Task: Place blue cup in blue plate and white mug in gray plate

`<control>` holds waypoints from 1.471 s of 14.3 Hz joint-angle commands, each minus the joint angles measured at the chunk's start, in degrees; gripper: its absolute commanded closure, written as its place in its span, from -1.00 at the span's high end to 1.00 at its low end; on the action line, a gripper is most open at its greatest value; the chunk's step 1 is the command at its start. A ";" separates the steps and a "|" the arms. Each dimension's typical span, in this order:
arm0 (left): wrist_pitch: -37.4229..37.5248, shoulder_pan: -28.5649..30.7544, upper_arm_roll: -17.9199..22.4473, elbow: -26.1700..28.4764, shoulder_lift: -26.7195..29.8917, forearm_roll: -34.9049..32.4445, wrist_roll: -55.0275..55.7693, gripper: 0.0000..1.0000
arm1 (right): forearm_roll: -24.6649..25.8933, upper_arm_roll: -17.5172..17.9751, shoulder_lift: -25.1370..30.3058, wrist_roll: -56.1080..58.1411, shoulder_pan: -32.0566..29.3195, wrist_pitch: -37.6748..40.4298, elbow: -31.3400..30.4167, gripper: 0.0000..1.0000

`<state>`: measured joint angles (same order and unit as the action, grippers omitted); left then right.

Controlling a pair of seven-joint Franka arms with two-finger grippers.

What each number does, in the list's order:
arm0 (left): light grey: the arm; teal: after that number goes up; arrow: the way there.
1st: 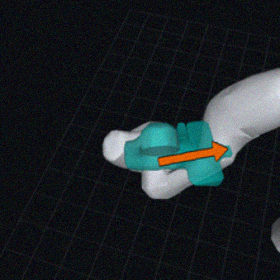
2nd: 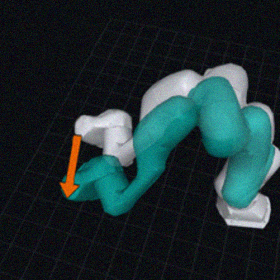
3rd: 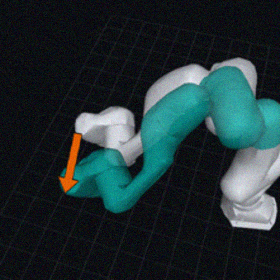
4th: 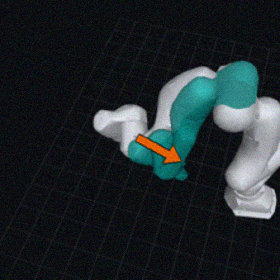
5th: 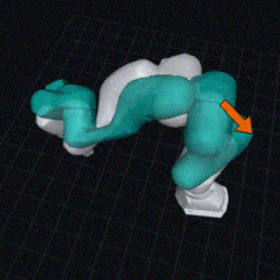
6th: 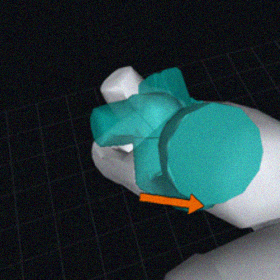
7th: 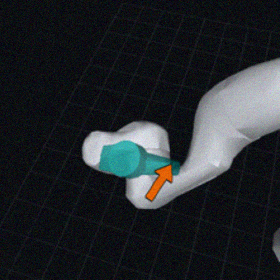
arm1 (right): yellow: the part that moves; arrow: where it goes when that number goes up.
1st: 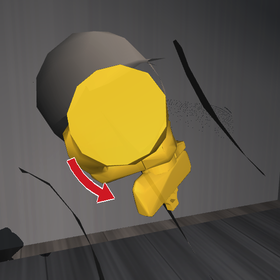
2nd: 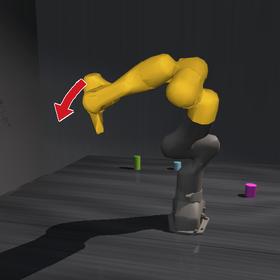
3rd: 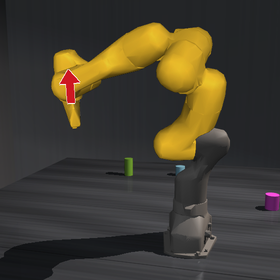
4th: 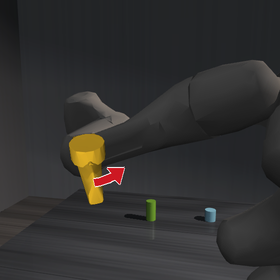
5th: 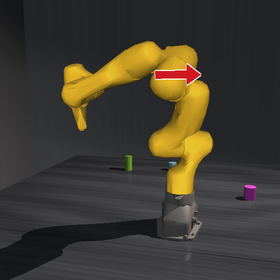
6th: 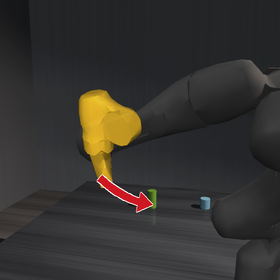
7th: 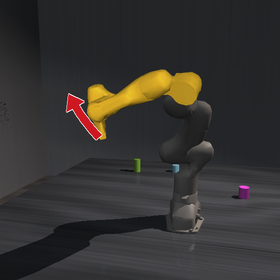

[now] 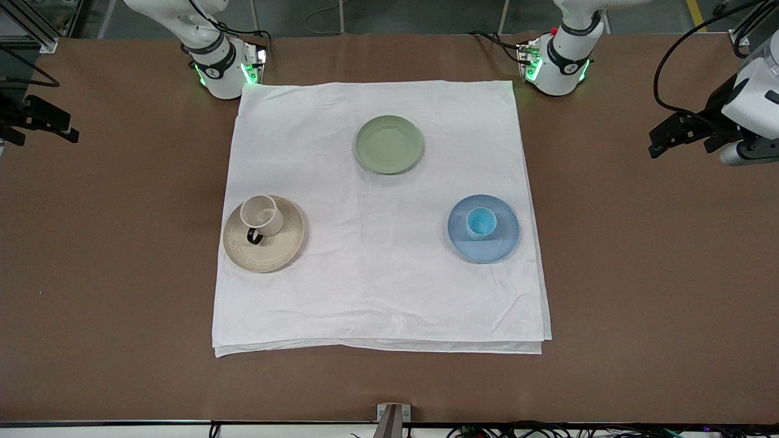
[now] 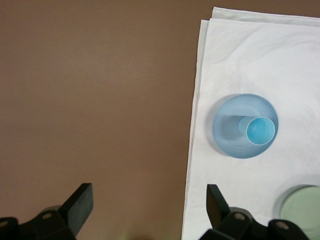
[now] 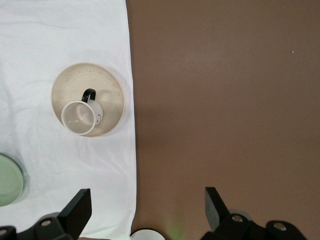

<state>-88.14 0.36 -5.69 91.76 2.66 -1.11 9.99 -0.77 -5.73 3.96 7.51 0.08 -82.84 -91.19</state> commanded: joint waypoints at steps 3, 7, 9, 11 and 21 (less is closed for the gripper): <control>0.34 0.26 -0.20 0.44 1.21 0.76 0.30 1.00 | 1.12 -0.07 1.67 0.40 0.36 -0.75 -1.80 1.00; 1.65 0.43 -0.03 -0.79 1.12 0.67 -0.93 1.00 | 1.12 0.02 1.67 0.40 0.36 -0.92 -1.80 1.00; 2.45 0.43 0.24 -2.63 0.68 0.59 -0.67 1.00 | 1.12 0.02 1.75 0.40 0.36 -1.01 -1.80 1.00; 2.54 0.43 0.32 -2.73 0.42 0.59 -0.67 1.00 | 1.12 0.11 1.67 0.40 0.44 -1.10 -1.71 1.00; 4.21 0.43 0.41 -3.34 0.68 0.15 -0.93 1.00 | 1.12 -0.07 1.67 0.40 0.35 -1.01 -1.80 1.00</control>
<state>-85.46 0.59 -5.32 89.62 2.95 -1.12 9.94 -0.77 -5.72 3.96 7.51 0.11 -83.10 -91.19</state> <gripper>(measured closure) 0.000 0.000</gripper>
